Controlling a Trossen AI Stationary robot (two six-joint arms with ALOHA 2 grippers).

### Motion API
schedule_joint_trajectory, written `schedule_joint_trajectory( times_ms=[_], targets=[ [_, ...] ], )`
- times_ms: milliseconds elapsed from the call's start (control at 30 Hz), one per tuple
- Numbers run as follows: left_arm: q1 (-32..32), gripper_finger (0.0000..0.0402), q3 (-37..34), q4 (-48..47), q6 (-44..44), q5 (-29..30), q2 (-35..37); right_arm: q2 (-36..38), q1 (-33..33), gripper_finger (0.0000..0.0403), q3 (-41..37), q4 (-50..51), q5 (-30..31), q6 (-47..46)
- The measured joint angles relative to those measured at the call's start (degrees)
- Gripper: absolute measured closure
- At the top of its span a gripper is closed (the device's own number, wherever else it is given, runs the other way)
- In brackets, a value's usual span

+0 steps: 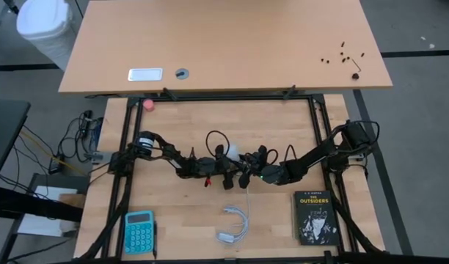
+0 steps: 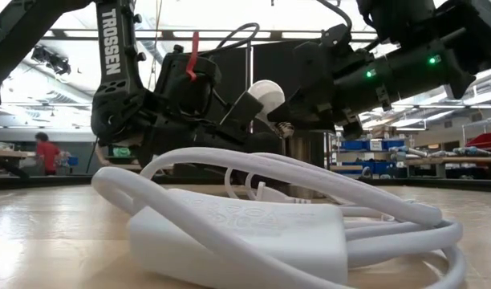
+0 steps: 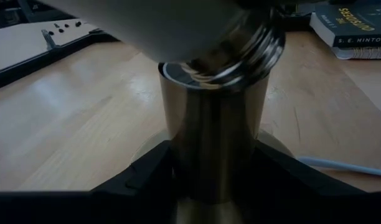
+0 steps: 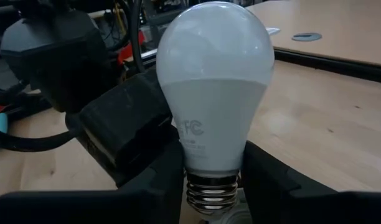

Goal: Screw lightbulb
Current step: Insert the white lightbulb into the silver lamp

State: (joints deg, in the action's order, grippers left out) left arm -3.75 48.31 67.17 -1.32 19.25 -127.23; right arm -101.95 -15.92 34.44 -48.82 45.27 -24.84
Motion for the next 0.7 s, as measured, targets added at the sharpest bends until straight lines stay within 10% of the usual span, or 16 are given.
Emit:
schedule_joint_trajectory(
  times_ms=[700],
  targets=[
    [0.0, 0.0193, 0.1, -0.9, 0.2, 0.0, 0.1, 0.0, 0.0, 0.0268, 0.0, 0.0, 0.2, 2.0]
  ],
)
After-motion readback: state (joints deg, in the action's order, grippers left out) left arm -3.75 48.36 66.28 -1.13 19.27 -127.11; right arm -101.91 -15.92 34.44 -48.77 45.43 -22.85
